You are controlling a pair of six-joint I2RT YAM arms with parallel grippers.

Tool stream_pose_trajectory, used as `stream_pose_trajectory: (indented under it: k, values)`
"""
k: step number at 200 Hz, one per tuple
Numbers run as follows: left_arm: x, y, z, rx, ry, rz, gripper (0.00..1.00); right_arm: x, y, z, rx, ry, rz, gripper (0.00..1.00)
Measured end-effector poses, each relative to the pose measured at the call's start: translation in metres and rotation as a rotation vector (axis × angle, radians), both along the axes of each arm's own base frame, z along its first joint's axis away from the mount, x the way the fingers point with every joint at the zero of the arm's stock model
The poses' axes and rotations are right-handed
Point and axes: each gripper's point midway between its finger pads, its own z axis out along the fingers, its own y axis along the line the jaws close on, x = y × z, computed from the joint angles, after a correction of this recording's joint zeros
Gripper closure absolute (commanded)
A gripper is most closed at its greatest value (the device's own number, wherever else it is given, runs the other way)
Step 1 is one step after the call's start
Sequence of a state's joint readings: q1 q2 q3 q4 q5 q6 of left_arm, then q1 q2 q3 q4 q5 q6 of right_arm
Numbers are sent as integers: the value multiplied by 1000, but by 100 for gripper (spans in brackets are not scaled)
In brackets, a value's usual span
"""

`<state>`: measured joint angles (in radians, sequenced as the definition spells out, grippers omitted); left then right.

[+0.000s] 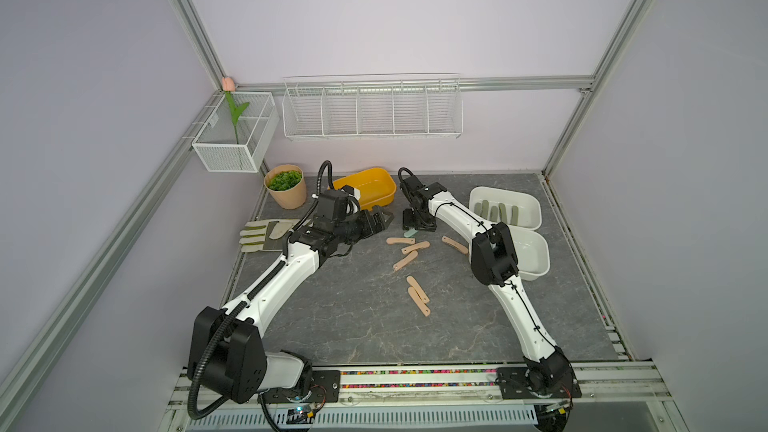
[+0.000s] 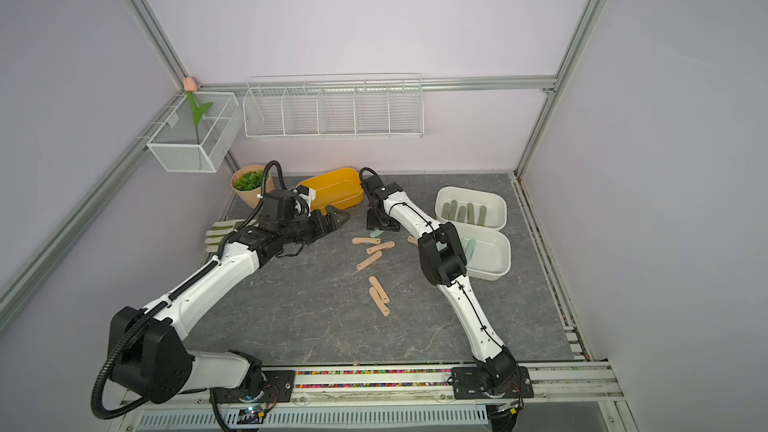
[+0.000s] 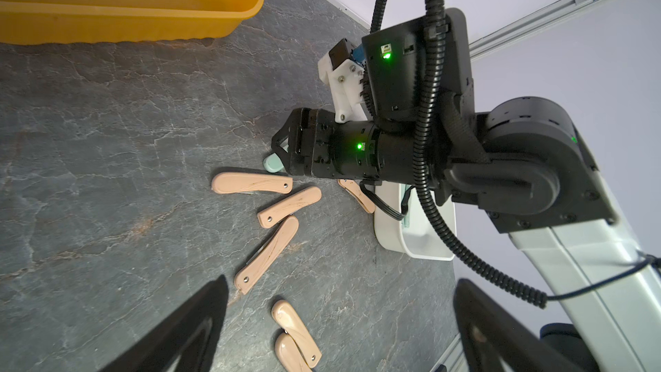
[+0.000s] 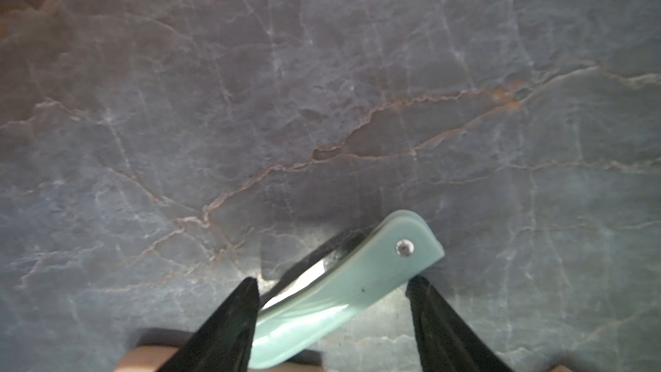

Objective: Place the fruit knives into the storage box by color
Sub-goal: Pick up the fruit knife from the center of the board.

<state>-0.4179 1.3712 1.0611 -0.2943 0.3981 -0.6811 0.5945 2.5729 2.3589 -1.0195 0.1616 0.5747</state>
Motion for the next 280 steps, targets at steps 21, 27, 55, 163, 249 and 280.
stream_pose_trajectory:
  k: [21, 27, 55, 163, 249, 280]
  values:
    - [0, 0, 0, -3, 0, 2, 1, 0, -5, -2, -49, -14, 11, 45]
    - [1, 0, 0, -5, 1, 3, 1, 0, -6, -2, -60, -17, 15, 49]
    - [2, -1, 0, -10, 6, 7, 1, 3, -12, -2, -86, -27, 28, 60]
    - [4, -4, 3, -37, 8, 13, 1, 10, -39, -2, -39, -22, 18, 68]
    - [6, -6, -2, -41, 20, 8, 1, 8, -39, 0, 22, -26, 11, 70]
    - [7, -7, -1, -47, 20, 9, 1, 5, -39, 4, 54, -17, 3, 70]
